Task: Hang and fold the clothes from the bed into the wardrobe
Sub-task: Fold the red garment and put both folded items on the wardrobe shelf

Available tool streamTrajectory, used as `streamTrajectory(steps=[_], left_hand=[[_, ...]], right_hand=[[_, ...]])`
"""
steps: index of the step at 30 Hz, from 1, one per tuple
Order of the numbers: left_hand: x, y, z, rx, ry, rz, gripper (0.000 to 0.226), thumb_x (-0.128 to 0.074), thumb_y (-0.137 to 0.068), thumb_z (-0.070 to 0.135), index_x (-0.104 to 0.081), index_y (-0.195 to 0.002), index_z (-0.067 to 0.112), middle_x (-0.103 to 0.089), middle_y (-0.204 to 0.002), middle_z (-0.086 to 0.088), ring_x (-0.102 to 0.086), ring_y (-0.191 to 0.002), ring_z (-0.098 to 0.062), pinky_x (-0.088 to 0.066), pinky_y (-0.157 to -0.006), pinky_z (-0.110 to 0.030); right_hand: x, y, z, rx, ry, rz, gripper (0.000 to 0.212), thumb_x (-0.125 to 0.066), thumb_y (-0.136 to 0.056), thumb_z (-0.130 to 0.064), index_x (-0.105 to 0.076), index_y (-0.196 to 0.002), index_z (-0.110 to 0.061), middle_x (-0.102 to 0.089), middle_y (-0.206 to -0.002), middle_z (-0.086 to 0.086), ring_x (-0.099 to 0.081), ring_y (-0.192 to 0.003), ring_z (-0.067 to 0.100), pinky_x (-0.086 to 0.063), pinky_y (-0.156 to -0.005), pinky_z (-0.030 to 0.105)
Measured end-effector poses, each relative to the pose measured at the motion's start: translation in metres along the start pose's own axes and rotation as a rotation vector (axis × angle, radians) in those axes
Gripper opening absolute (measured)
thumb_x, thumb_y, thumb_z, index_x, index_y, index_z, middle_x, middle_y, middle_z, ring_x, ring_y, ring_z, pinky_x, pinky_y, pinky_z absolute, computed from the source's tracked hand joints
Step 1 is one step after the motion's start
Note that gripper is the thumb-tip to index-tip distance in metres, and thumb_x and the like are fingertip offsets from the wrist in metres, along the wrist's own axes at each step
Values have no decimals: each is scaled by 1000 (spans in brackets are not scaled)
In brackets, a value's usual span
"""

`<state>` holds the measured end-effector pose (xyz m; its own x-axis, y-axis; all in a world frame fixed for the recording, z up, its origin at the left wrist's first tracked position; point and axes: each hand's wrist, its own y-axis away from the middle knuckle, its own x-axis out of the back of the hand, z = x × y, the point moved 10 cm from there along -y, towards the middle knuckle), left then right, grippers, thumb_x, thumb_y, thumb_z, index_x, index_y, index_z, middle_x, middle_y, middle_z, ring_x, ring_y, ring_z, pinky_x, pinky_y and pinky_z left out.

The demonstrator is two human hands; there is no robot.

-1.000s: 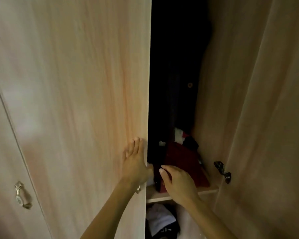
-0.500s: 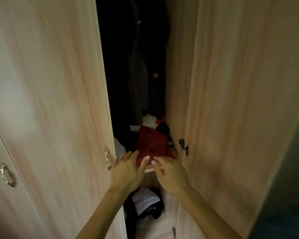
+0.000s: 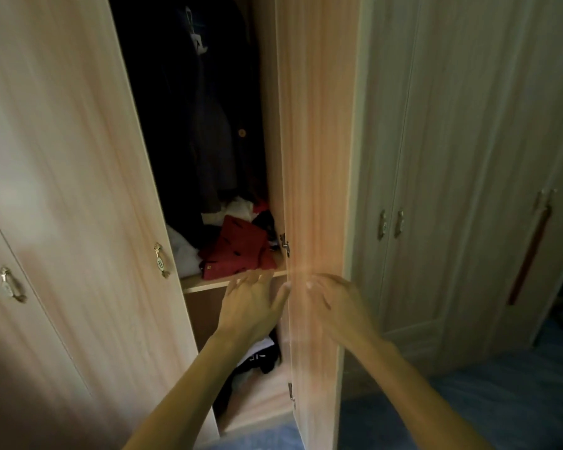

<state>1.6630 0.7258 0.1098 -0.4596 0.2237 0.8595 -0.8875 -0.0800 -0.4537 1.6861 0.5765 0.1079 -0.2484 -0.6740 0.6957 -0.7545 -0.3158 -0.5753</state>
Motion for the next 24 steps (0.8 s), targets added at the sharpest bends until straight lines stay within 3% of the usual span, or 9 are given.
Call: streamTrajectory(steps=[2, 6, 9, 13, 15, 19, 21, 24], left_hand=[[0, -8, 28, -33, -23, -17, 83, -9, -83, 67, -54, -129, 15, -59, -124, -7, -51, -119, -26, -36, -102, -42], [-4, -29, 62, -71, -41, -58, 74, -15, -89, 66, -50, -131, 16, -57, -127, -7, -48, -120, -25, -33, -103, -43], [-10, -44, 71, -85, -72, -59, 60, -21, -93, 61, -52, -121, 18, -60, -112, -4, -52, -108, -24, -37, -98, -45], [-18, -53, 71, -77, -96, -60, 57, -21, -93, 62, -53, -110, 18, -61, -103, -3, -52, -98, -23, -40, -91, -43], [-20, -54, 69, -71, -96, -59, 60, -21, -92, 63, -53, -117, 19, -61, -108, -3, -52, -103, -23, -39, -93, -43], [-15, -51, 57, -41, -75, -53, 72, -18, -89, 67, -53, -127, 16, -59, -122, -3, -51, -116, -22, -35, -101, -43], [-11, -46, 45, -13, -59, -45, 65, -24, -92, 62, -52, -128, 16, -59, -125, -3, -49, -118, -22, -34, -103, -42], [-6, -36, 24, 36, -49, -20, 70, -21, -88, 63, -52, -131, 17, -58, -128, -4, -50, -119, -23, -34, -102, -39]], right_hand=[[24, -1, 20, -43, 52, -3, 32, -36, -99, -38, -61, -111, -24, -69, -91, 4, -64, -68, 14, -56, -66, 35], [42, -12, 55, -167, 111, -51, 43, -31, -100, -45, -59, -117, -17, -68, -92, 6, -65, -75, 19, -55, -69, 33], [36, -25, 67, -214, 173, -64, 46, -29, -97, -53, -57, -112, -19, -66, -86, 1, -63, -70, 15, -51, -62, 27], [27, -38, 84, -270, 197, -48, 49, -30, -94, -59, -53, -107, -16, -62, -78, 0, -61, -67, 16, -54, -64, 34], [19, -44, 92, -300, 148, -72, 50, -33, -93, -60, -55, -104, -16, -63, -79, 0, -61, -67, 15, -54, -64, 34], [11, -50, 87, -284, 107, -87, 63, -35, -82, -76, -56, -73, -17, -60, -63, 0, -59, -54, 14, -53, -54, 33], [3, -48, 76, -256, 94, -108, 65, -37, -77, -79, -55, -76, -17, -60, -67, -1, -57, -55, 11, -49, -51, 28], [-15, -44, 54, -207, 24, -133, 45, -50, -85, -64, -55, -88, -19, -59, -77, -5, -54, -62, 10, -42, -51, 21]])
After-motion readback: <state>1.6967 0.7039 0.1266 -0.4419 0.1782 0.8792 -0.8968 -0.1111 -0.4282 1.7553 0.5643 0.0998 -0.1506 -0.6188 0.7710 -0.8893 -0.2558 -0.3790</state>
